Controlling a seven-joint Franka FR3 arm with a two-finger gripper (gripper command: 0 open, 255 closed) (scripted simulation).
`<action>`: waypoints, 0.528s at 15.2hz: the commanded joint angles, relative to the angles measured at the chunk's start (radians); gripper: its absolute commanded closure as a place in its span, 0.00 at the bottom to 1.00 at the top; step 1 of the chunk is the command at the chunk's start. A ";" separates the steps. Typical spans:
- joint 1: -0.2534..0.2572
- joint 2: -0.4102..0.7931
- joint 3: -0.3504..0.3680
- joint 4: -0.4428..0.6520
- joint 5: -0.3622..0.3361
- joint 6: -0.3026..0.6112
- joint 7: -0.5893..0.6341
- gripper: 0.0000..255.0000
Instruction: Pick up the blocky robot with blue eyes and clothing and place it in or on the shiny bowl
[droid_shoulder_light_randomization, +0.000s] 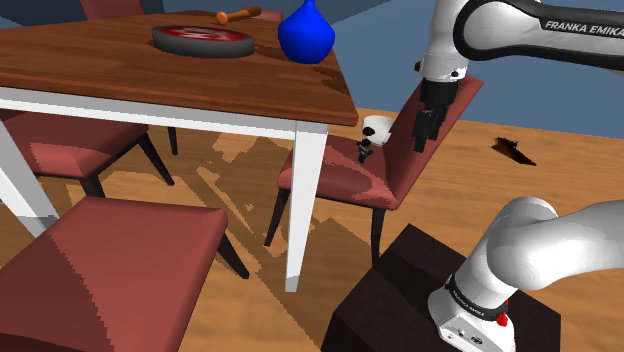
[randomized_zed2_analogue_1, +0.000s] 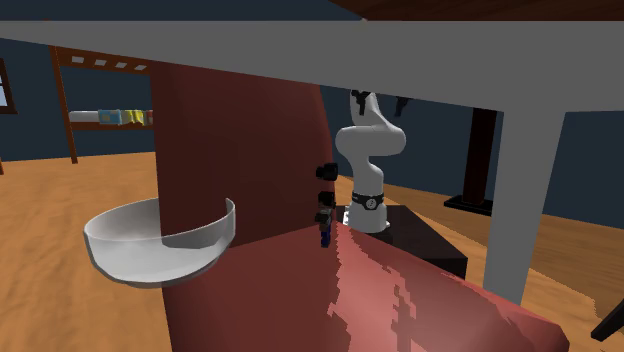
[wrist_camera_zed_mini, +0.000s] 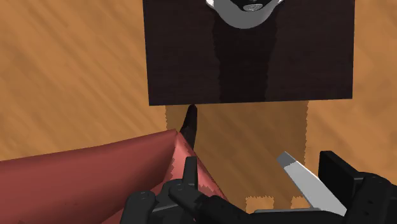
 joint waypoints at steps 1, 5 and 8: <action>0.000 0.000 0.000 0.000 0.000 0.000 0.000 0.00; -0.009 0.059 -0.063 -0.040 -0.038 0.153 -0.062 0.00; -0.029 0.121 -0.100 -0.055 -0.051 0.270 -0.115 0.00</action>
